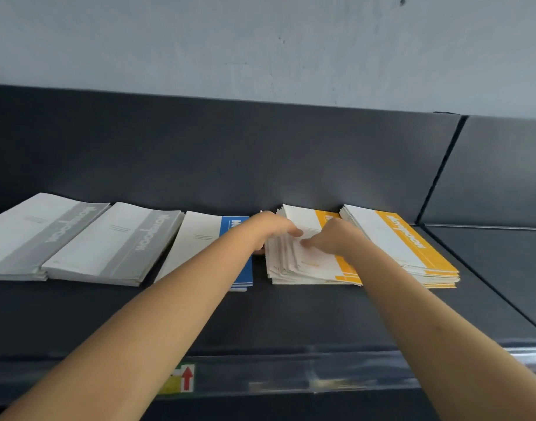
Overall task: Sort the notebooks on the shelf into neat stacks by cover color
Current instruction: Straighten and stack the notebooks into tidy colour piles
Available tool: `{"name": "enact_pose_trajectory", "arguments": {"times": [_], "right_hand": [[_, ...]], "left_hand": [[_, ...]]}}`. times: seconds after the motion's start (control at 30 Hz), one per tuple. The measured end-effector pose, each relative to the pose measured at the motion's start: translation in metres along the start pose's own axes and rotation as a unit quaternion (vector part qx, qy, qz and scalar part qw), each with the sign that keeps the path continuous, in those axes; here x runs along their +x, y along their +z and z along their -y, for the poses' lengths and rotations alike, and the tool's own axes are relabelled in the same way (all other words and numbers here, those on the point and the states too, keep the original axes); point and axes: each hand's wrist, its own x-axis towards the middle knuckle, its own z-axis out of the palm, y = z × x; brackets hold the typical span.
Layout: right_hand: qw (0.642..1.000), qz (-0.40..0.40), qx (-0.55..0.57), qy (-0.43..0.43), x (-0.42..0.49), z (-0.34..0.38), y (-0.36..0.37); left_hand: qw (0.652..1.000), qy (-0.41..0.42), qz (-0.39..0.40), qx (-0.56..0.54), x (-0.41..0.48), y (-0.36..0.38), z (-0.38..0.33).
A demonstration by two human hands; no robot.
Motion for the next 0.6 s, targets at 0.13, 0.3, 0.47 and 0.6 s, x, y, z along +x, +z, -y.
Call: {"name": "enact_pose_trajectory", "arguments": {"times": [0.13, 0.3, 0.47, 0.6], "right_hand": [[0.999, 0.006, 0.026, -0.027, 0.004, -0.007, -0.001], [0.998, 0.035, 0.026, -0.040, 0.010, -0.012, -0.005], [0.997, 0.051, 0.046, -0.035, 0.009, -0.015, -0.008], [0.997, 0.053, 0.051, -0.035, 0.006, -0.016, -0.010]], "left_hand": [[1.000, -0.006, -0.022, 0.003, 0.001, 0.008, -0.003], [0.999, -0.012, -0.046, 0.026, 0.003, 0.012, -0.005], [0.999, -0.022, -0.037, 0.018, 0.004, 0.012, -0.009], [0.996, -0.050, -0.015, -0.078, 0.012, 0.009, -0.003]]}}
